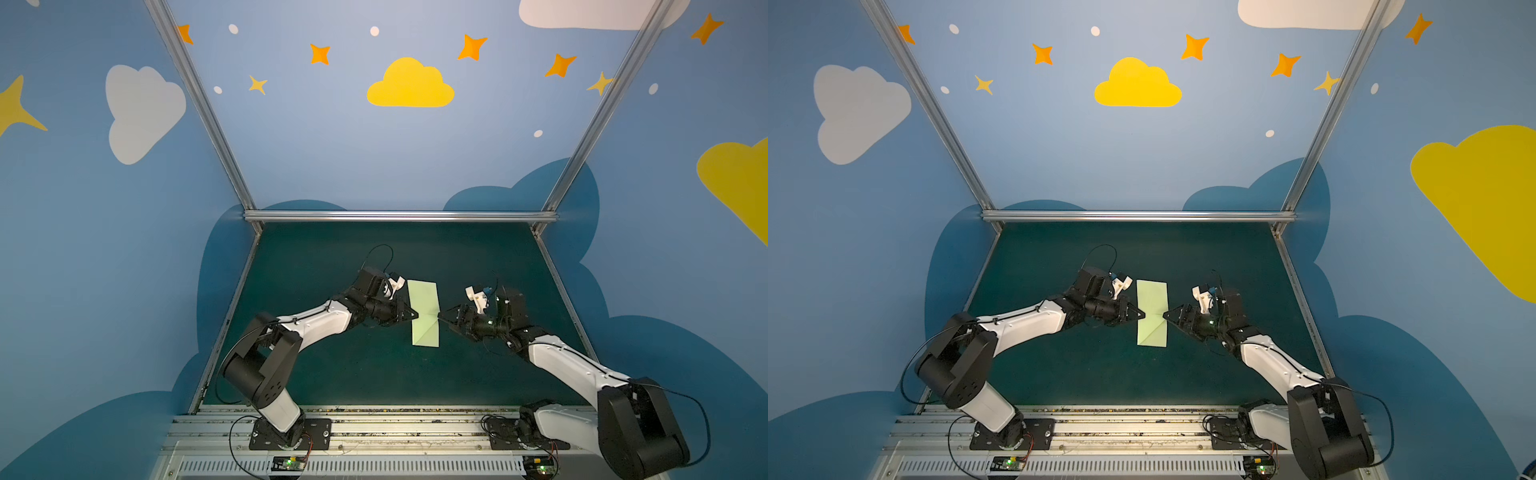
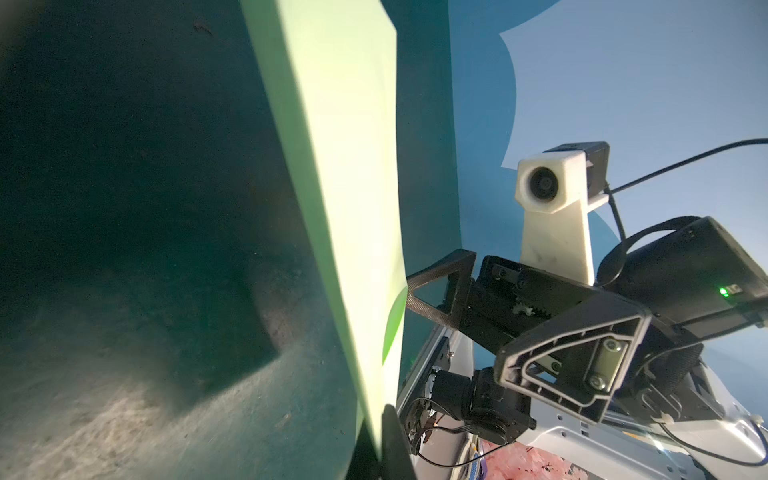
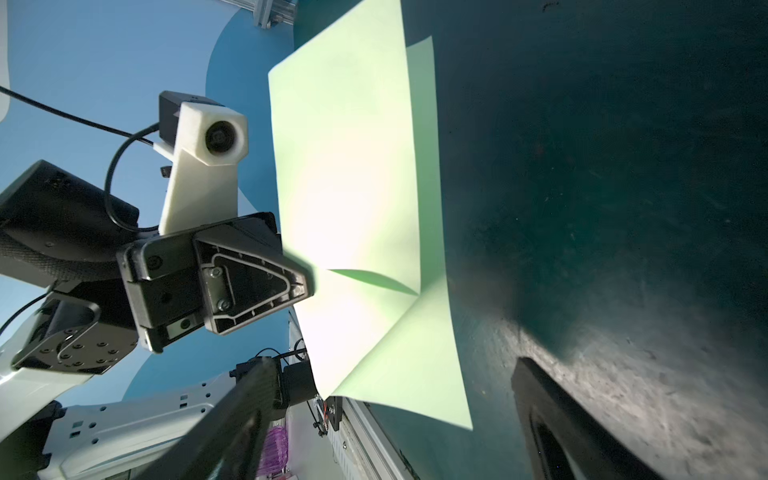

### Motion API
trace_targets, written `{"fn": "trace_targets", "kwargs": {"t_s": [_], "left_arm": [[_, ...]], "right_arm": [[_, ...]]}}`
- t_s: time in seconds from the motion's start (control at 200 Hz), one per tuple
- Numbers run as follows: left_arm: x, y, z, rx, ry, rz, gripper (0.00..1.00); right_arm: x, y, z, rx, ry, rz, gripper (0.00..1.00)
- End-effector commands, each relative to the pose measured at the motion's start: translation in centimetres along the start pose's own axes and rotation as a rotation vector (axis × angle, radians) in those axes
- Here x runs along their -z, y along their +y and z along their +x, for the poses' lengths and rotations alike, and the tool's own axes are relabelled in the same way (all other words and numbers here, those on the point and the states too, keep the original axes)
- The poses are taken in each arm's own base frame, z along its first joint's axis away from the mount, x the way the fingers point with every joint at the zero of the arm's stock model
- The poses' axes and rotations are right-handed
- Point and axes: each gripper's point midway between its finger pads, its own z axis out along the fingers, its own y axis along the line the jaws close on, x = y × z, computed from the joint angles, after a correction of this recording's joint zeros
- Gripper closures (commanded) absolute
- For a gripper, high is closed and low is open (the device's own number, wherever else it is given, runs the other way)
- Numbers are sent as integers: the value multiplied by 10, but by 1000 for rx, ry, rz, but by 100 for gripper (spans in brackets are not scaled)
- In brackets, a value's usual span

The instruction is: Fold a paper plane with a square sheet of paper (fold left side to right side)

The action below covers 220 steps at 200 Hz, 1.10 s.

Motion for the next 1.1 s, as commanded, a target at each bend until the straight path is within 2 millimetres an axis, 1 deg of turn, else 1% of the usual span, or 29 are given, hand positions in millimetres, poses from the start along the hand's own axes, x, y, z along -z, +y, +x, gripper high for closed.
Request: {"fn": "trace_targets", "kwargs": {"t_s": [0.0,0.16,0.19,0.23,0.295,0.345,0.436,0.506,0.566,0.621,0.676,0.746,0.806,0.856,0.941,1.031,1.096], "left_arm": [[20,14,-4,-48,-25,-186,97],[63,57,-7,-99,-10,-589,97],[71,61,-9,-112,-2,-649,96],[85,71,-15,-136,-12,-758,97],[108,86,-16,-151,15,-929,97],[126,91,-21,-174,30,-1056,97],[151,96,-27,-237,63,-1252,97],[161,97,-29,-273,105,-1359,96],[162,97,-29,-302,134,-1424,96],[156,97,-28,-318,166,-1452,96],[143,97,-25,-331,201,-1460,96],[120,93,-20,-361,236,-1457,96],[97,90,-15,-380,274,-1444,94],[77,86,-13,-390,292,-1420,90],[41,77,-8,-398,320,-1358,80],[7,60,-8,-377,311,-1240,67],[-11,46,-12,-339,280,-1134,58]], "right_arm": [[3,6,-8,22,-16,1,13],[10,-9,-7,21,-33,96,12],[12,-12,-6,21,-34,118,12],[14,-17,-5,21,-36,150,11],[19,-27,-5,8,-49,208,10],[24,-34,-5,0,-62,251,9],[32,-47,-4,-13,-76,322,7],[39,-54,-4,-21,-86,368,6],[44,-60,-4,-27,-94,394,5],[49,-63,-5,-36,-105,403,4],[54,-66,-5,-49,-117,413,3],[59,-69,-4,-62,-123,418,3],[64,-71,-3,-71,-124,423,3],[67,-71,-1,-81,-124,416,3],[71,-71,0,-94,-127,401,3],[75,-72,4,-106,-125,397,3],[78,-76,6,-114,-130,414,3]]}}
